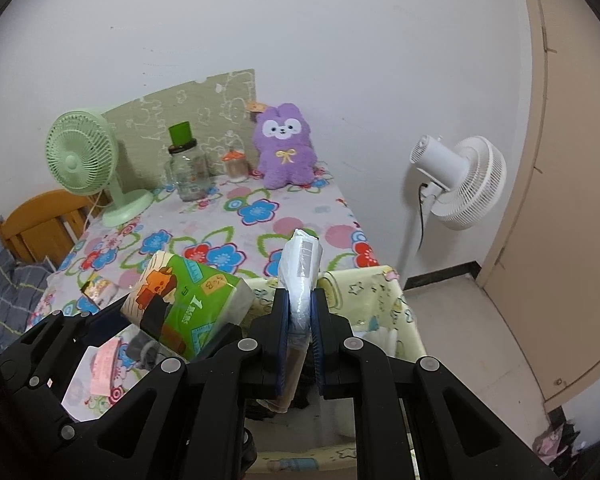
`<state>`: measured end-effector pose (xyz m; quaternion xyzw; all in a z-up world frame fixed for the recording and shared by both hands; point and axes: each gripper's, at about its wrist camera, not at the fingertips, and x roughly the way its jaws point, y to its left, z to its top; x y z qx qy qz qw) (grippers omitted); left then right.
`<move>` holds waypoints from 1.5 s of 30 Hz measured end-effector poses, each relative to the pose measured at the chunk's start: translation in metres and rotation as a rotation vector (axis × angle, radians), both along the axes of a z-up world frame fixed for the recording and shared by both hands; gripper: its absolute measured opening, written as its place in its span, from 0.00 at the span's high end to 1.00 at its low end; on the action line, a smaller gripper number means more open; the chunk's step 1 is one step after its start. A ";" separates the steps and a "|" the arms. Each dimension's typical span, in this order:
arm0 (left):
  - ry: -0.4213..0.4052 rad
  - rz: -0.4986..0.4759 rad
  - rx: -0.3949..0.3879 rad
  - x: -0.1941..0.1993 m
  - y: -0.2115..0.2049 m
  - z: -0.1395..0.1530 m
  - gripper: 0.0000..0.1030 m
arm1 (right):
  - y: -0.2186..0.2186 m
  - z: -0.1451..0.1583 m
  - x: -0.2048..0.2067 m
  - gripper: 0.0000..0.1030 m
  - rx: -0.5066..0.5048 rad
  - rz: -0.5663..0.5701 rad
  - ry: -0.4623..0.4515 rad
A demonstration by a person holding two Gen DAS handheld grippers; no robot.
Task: Organize soft objects
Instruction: 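Lower green tissue pack into box with left tool while right tool releases white item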
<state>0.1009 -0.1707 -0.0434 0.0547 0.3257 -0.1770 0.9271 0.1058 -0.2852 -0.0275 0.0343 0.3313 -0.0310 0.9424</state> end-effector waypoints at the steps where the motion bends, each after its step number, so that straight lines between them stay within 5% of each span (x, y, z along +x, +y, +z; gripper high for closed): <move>1: 0.005 -0.006 0.002 0.000 -0.002 -0.002 0.30 | -0.002 -0.001 0.000 0.87 0.001 -0.004 0.003; 18: 0.117 -0.061 0.093 0.011 -0.027 -0.037 0.29 | -0.025 -0.042 0.015 0.87 0.036 -0.023 0.112; 34: 0.138 -0.079 0.128 0.011 -0.033 -0.041 0.16 | -0.029 -0.057 0.024 0.85 0.080 -0.002 0.167; 39: 0.140 -0.080 0.123 0.011 -0.033 -0.040 0.14 | -0.029 -0.055 0.022 0.76 0.065 -0.009 0.168; 42: 0.137 -0.079 0.117 0.008 -0.033 -0.038 0.13 | -0.028 -0.052 0.018 0.52 0.060 -0.014 0.157; 45: 0.133 -0.068 0.107 0.005 -0.030 -0.036 0.09 | -0.027 -0.047 0.013 0.43 0.053 -0.013 0.131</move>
